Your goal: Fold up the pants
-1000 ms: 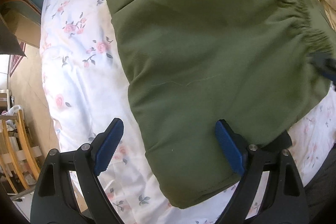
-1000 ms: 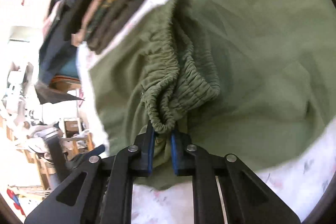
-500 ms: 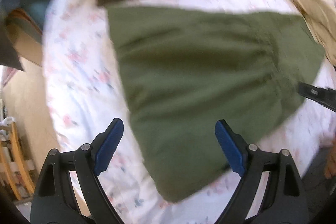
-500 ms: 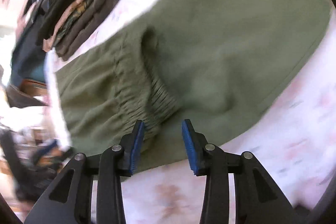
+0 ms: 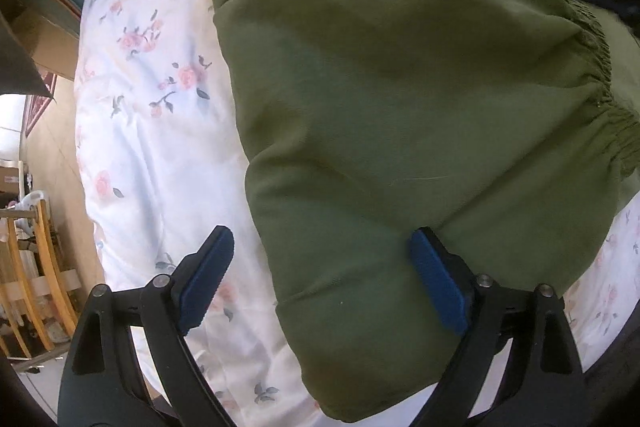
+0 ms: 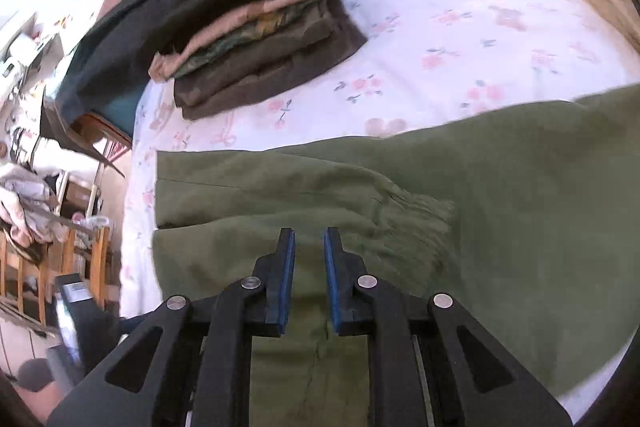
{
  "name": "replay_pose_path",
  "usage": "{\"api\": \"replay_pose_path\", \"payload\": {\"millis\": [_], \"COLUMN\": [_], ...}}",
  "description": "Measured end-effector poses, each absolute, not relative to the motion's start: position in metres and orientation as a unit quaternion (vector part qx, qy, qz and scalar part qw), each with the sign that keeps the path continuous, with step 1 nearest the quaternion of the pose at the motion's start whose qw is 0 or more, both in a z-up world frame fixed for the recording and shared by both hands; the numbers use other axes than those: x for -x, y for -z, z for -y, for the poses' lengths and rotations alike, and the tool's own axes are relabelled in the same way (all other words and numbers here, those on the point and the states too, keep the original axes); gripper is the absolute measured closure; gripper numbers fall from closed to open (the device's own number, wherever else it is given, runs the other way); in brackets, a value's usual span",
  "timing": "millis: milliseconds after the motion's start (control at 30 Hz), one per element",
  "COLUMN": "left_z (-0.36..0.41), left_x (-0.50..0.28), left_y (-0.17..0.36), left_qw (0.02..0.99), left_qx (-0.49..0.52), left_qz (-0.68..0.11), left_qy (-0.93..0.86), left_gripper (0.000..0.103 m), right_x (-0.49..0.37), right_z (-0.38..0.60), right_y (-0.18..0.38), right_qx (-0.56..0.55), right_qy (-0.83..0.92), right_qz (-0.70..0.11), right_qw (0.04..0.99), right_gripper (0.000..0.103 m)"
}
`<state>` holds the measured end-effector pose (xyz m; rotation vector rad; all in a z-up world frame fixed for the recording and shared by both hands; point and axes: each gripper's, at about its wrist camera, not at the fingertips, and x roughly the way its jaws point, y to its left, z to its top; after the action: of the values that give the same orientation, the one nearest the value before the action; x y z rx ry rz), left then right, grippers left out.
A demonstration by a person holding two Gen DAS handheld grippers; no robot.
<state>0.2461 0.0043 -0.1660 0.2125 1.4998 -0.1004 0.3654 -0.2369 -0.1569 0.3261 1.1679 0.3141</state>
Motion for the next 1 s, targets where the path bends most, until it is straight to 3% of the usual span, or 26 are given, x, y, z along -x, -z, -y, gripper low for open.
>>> {"api": "replay_pose_path", "payload": {"millis": [100,167,333,467,600,700,800,933,967,1000], "left_z": [-0.006,-0.012,-0.001,0.008,0.018,0.019,0.022,0.021,0.02,0.022], "left_x": [-0.247,-0.253,-0.246,-0.244,-0.239,-0.238,-0.235,-0.234,-0.234,-0.234], "left_y": [0.164,0.17,0.168,0.166,0.167,0.167,0.166,0.169,0.167,0.166], "left_qw": [0.716,0.716,0.723,0.727,0.73,0.729,0.726,0.728,0.728,0.727], "left_qx": [-0.089,-0.092,-0.115,-0.128,-0.137,-0.135,-0.125,-0.139,-0.142,-0.145], "left_qz": [-0.69,-0.69,-0.68,-0.673,-0.668,-0.669,-0.674,-0.67,-0.669,-0.669], "left_qy": [0.048,0.051,0.049,0.044,0.043,0.041,0.043,0.049,0.049,0.047], "left_gripper": [0.013,0.013,0.013,0.013,0.011,0.011,0.011,0.011,0.011,0.011], "right_x": [-0.377,-0.379,-0.379,-0.381,-0.4,-0.412,-0.432,-0.447,-0.447,-0.446], "right_z": [0.233,0.238,0.26,0.272,0.231,0.211,0.215,0.249,0.257,0.265], "right_y": [0.189,0.196,0.166,0.147,0.166,0.193,0.219,0.22,0.21,0.198], "right_qx": [-0.102,-0.077,-0.083,-0.184,-0.171,-0.125,-0.113,-0.154,-0.147,-0.14], "right_qy": [-0.101,-0.069,-0.031,-0.095,-0.219,-0.228,-0.187,-0.118,-0.096,-0.083], "right_qz": [-0.576,-0.572,-0.545,-0.524,-0.557,-0.593,-0.611,-0.593,-0.575,-0.558], "right_qw": [0.804,0.814,0.834,0.827,0.782,0.762,0.761,0.781,0.799,0.813], "right_gripper": [0.093,0.103,0.095,0.095,0.096,0.096,0.103,0.103,0.095,0.095]}}
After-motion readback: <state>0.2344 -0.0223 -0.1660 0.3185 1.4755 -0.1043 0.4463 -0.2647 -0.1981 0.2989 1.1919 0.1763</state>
